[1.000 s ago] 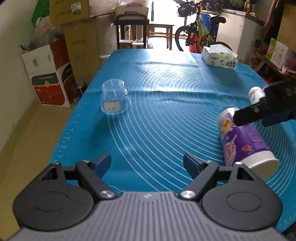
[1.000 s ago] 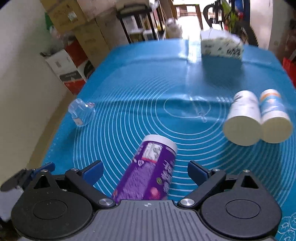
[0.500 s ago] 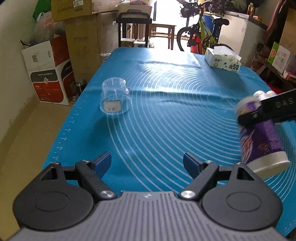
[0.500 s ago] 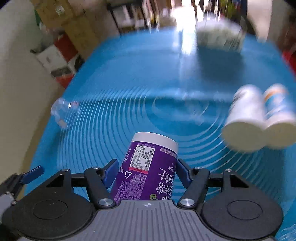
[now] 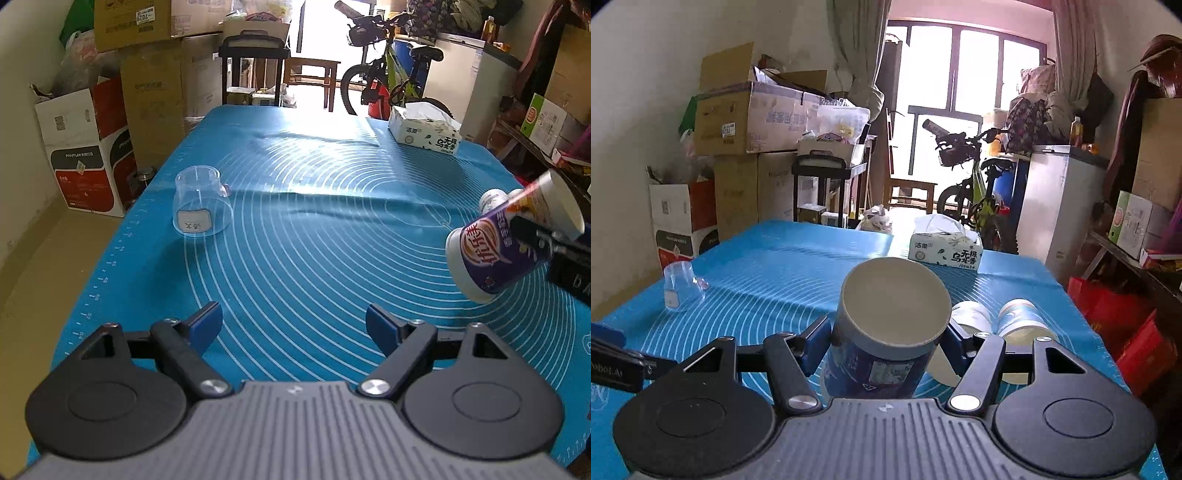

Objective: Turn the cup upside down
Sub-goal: 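Rotate the right gripper to turn the cup rim-down and lower it onto the mat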

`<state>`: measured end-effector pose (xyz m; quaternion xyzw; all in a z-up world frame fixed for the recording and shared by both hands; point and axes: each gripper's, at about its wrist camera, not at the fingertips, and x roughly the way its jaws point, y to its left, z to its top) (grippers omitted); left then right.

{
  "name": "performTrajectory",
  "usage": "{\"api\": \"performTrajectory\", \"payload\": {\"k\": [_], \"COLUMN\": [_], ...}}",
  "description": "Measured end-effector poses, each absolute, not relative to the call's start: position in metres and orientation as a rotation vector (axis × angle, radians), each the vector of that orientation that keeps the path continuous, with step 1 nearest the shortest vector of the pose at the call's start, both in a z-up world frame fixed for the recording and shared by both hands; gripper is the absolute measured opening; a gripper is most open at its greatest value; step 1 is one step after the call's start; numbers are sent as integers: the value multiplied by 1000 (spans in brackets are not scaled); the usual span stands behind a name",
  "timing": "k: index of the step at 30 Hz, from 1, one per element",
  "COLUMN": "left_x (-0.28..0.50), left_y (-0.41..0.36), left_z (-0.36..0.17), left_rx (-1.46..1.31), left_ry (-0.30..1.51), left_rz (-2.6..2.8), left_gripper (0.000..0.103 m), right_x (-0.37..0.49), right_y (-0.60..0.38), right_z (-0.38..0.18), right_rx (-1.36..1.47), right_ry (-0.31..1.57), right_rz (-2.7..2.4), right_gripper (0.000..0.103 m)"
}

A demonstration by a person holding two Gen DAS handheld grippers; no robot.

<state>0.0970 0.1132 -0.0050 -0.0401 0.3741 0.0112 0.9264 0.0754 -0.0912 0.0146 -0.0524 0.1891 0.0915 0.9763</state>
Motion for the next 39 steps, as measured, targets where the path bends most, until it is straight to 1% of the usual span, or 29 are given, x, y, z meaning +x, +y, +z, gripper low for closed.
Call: {"api": "performTrajectory", "payload": {"k": [6,12,16,25,26,27,29,31,33,35,39], "left_x": [96,97,97,95,95,95,95,93,90,85,70], "left_y": [113,111,109,107,107,107,106,105,103,102,95], "left_z": [-4,-6,-7,-8,-8,-8,-8,-7,-5,-2,5], "left_rx": [-90,-90,-89,-82,-83,-84,-84,-83,-82,-82,-85], "left_ry": [764,773,775,777,777,778,779,775,766,750,705], "left_rz": [30,28,27,24,24,23,19,14,11,6,-13], "left_gripper": [85,85,85,85,85,85,85,85,85,85,85], "right_x": [70,73,79,78,78,78,78,76,69,62,37], "right_y": [-85,-80,-74,-74,-74,-75,-77,-80,-84,-90,-102], "right_z": [34,36,23,14,14,13,12,11,14,17,21], "right_rx": [-165,-216,-241,-222,-214,-207,-199,-195,-183,-156,-113], "right_ry": [374,509,576,546,548,550,560,556,537,524,508], "right_rz": [207,227,230,213,209,205,203,206,203,204,216], "right_gripper": [61,61,61,61,63,68,69,75,87,93,97]}}
